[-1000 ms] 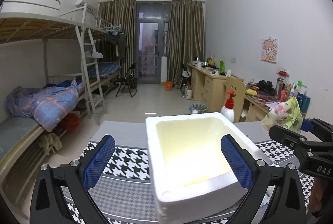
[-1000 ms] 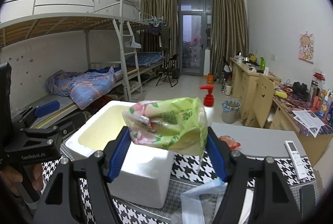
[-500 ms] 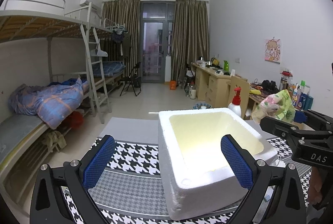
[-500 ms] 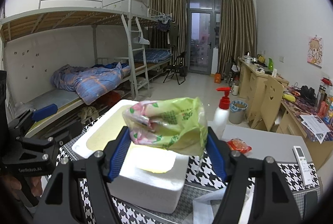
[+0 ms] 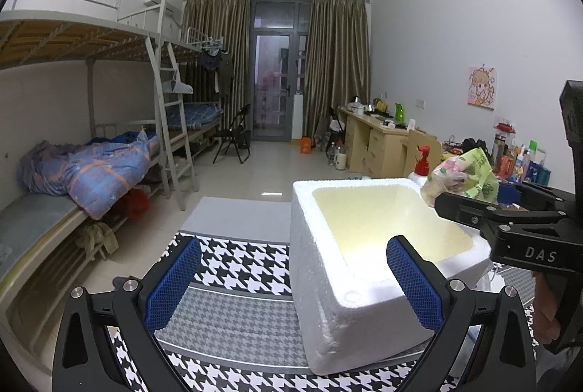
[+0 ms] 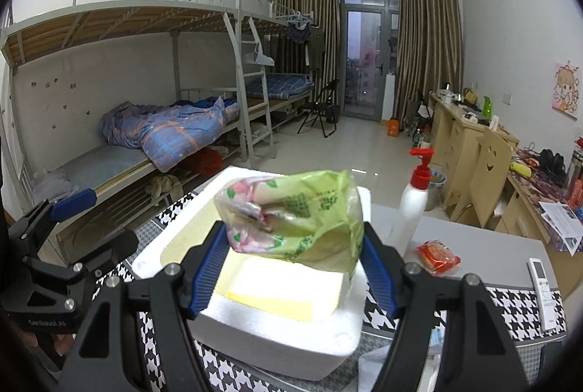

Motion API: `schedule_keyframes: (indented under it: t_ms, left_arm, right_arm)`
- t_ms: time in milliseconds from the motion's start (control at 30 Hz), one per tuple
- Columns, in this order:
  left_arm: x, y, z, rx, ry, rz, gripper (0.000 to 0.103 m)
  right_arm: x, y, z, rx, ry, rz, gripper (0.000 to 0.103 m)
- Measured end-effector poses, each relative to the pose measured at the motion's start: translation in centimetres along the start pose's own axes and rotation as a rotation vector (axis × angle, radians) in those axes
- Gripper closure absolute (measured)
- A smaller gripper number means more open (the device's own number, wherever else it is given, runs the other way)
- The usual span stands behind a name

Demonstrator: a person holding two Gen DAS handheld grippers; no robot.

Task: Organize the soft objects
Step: 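Carry the floral bag with the right gripper over the foam box, then open the right gripper to drop the floral bag into the box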

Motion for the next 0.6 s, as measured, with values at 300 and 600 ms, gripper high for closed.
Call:
schedule_keyframes:
  t_ms: [300, 600]
  left_arm:
    - [-0.2, -0.6, 0.8, 0.019, -0.002, 0.013, 0.001]
    - [-0.5, -0.8, 1.1, 0.025, -0.005, 0.023, 0.001]
  right_arm:
    - [-1.5, 0.1, 0.7, 0.009, 0.020, 0.035, 0.023]
    - [-1.3, 0.1, 1.1, 0.015, 0.023, 0.026, 0.016]
Point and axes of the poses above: each gripper's, at about its wrist camera, not at the fingertips, and x roughly against the way its jaws point, z to its left, y to its top, the point moved 3 cm from there along -x, roughly the way its jaws point, and after that the axes turned 3 degrees about x, right-handed, at the moved point
